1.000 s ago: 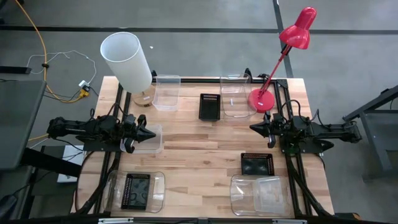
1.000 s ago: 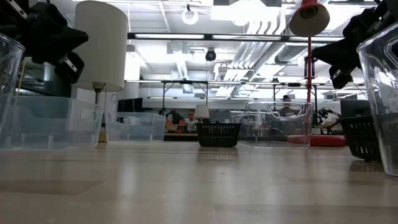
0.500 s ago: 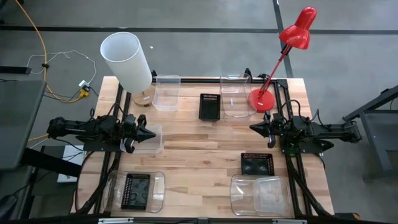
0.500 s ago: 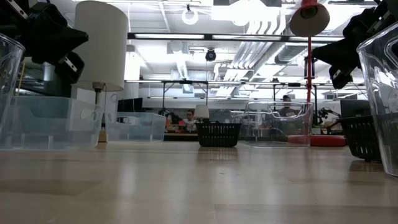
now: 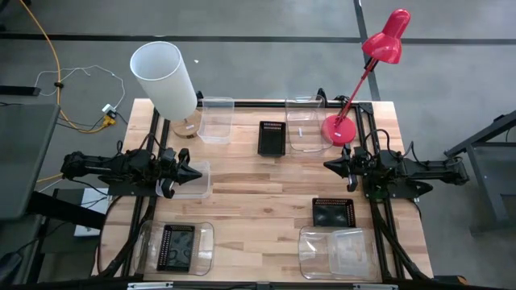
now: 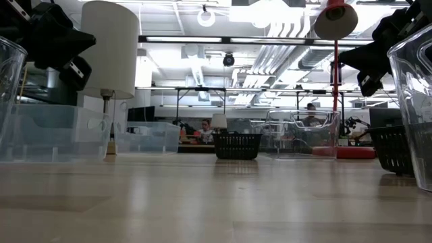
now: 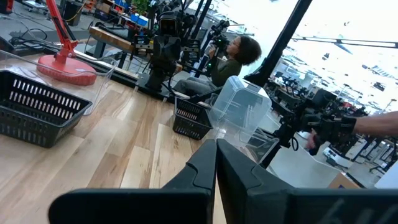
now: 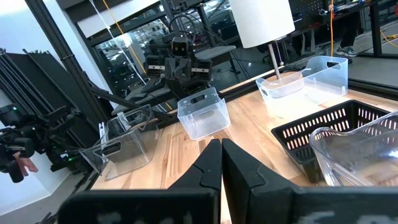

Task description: Stack baskets by color

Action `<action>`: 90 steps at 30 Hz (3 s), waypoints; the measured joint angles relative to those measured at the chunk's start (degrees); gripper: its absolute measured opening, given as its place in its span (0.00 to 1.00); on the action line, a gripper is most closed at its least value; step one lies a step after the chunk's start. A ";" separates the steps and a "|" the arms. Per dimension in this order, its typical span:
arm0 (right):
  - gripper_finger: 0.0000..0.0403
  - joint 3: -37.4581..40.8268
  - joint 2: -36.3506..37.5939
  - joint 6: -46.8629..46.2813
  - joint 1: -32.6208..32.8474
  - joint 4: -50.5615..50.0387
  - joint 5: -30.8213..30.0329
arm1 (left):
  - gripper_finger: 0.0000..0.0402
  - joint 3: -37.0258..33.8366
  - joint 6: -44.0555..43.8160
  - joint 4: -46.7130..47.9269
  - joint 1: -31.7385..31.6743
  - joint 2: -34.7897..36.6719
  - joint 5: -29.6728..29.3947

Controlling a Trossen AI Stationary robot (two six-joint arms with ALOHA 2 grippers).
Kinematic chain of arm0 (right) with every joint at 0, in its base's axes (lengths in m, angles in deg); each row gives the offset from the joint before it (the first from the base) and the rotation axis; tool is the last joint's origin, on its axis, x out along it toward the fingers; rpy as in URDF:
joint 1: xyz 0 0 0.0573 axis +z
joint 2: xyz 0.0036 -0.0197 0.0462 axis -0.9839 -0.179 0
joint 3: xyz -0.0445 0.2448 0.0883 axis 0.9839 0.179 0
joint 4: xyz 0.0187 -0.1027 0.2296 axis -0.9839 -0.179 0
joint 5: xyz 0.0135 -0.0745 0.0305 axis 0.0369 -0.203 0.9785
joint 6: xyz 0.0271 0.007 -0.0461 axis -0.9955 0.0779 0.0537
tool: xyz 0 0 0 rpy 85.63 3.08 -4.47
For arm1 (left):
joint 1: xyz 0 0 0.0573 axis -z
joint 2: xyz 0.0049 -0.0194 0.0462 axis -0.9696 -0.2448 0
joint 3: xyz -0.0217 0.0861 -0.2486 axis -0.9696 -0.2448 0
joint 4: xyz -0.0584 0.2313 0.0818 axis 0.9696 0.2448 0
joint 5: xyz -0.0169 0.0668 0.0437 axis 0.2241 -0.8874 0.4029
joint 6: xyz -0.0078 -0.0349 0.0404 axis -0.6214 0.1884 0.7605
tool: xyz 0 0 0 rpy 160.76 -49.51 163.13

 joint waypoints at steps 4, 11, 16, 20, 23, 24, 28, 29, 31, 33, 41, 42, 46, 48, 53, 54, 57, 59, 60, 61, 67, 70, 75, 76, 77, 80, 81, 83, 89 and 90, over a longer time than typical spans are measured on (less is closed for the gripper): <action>0.00 0.00 -0.04 -6.25 0.01 6.04 -2.41 | 0.00 0.00 0.00 0.00 -0.02 0.00 0.00; 0.00 -1.17 -1.17 -18.66 -0.01 25.32 -14.15 | 0.00 0.00 0.01 0.00 0.00 0.00 0.01; 0.00 -11.77 -8.42 -12.61 -0.01 26.46 -7.15 | 0.00 0.00 0.00 0.00 0.00 0.00 0.02; 0.00 -22.43 -17.62 -3.51 -0.01 21.52 -6.07 | 0.00 0.00 0.01 0.00 0.00 -0.02 -0.18; 0.00 -29.74 -24.02 0.54 -0.01 16.44 -6.14 | 0.00 0.00 0.00 -0.01 -0.02 -0.02 -2.02; 0.00 -31.80 -25.95 1.25 0.01 14.79 -6.35 | 0.00 0.00 0.00 -0.15 0.00 -0.02 -2.87; 0.00 -39.42 -32.55 1.53 -0.01 9.67 -7.64 | 0.00 0.00 -5.13 -1.80 -0.02 -0.02 -4.70; 0.00 -41.05 -33.96 1.53 -0.01 8.13 -7.64 | 0.00 0.00 -7.21 -2.54 -0.02 -0.02 -5.17; 0.00 -43.97 -36.28 1.55 -0.01 5.11 -7.62 | 0.00 0.00 -10.13 -4.53 -0.01 -0.03 -8.83; 0.00 -46.38 -38.23 1.55 -0.01 1.45 -7.62 | 0.00 0.00 -13.49 -8.47 -0.09 -0.29 -13.78; 0.00 -52.51 -44.46 1.14 -0.01 -6.91 -7.57 | 0.05 9.01 -8.17 -13.16 -0.07 -10.84 -15.50; 0.00 -53.08 -45.21 1.11 -0.01 -7.48 -7.57 | 0.06 11.66 -6.16 -11.90 -0.07 -13.50 -15.56; 0.00 -55.98 -47.87 1.08 -0.01 -12.65 -7.42 | 0.15 23.47 1.77 0.11 -0.07 -23.82 -16.59; 0.01 -58.20 -48.94 -0.79 -0.01 -19.05 -7.42 | 0.20 29.33 5.22 7.31 -0.07 -28.29 -16.88; 0.14 -65.39 -51.77 -10.08 -0.01 -37.16 -5.21 | 0.30 39.10 7.56 18.21 -0.07 -35.87 -18.06; 0.18 -66.69 -52.34 -11.45 0.00 -40.35 -4.34 | 0.31 40.23 7.56 19.23 -0.07 -36.83 -18.05; 0.31 -68.39 -54.49 -14.35 0.74 -49.07 -0.50 | 0.34 41.93 7.56 20.04 -0.07 -38.58 -18.01; 0.39 -68.22 -56.25 -16.25 1.55 -54.80 3.70 | 0.35 41.99 7.56 20.25 -0.07 -38.88 -18.01; 0.42 -67.79 -57.26 -17.11 2.14 -57.47 6.10 | 0.35 41.99 7.56 20.50 -0.07 -38.96 -18.01; 0.45 -67.18 -58.42 -17.59 2.99 -60.15 8.23 | 0.35 41.99 7.56 20.81 -0.07 -38.99 -17.99; 0.50 -58.61 -63.73 -17.25 10.69 -66.23 12.85 | 0.35 41.99 7.56 20.99 -0.04 -39.04 -18.00; 0.50 -52.11 -64.88 -16.73 14.38 -64.78 13.02 | 0.35 41.99 7.56 20.85 -0.04 -39.04 -17.99; 0.50 -43.02 -64.88 -18.74 16.72 -57.17 12.39 | 0.35 41.99 7.56 20.81 -0.04 -39.04 -17.99; 0.50 -41.80 -64.87 -18.90 16.69 -55.39 12.31 | 0.35 41.99 7.56 20.79 -0.04 -39.04 -17.99; 0.50 -40.70 -64.87 -18.81 16.68 -53.55 12.30 | 0.35 41.99 7.56 20.79 -0.06 -39.06 -17.99; 0.50 -38.15 -64.91 -16.91 16.67 -49.69 12.30 | 0.35 41.99 7.56 20.76 -0.04 -39.04 -17.99; 0.50 -37.64 -64.91 -16.24 16.67 -49.03 12.04 | 0.35 41.99 7.56 20.76 -0.06 -39.06 -17.99; 0.50 -36.89 -64.91 -14.32 16.67 -48.56 10.88 | 0.35 41.99 7.56 20.76 -0.04 -39.04 -17.99; 0.50 -33.84 -64.91 -10.24 16.67 -46.82 9.98 | 0.35 41.99 7.10 20.76 -0.05 -39.06 -17.99; 0.50 -33.22 -64.93 -10.32 16.67 -46.23 10.15 | 0.35 41.99 7.09 20.76 -0.05 -39.06 -17.99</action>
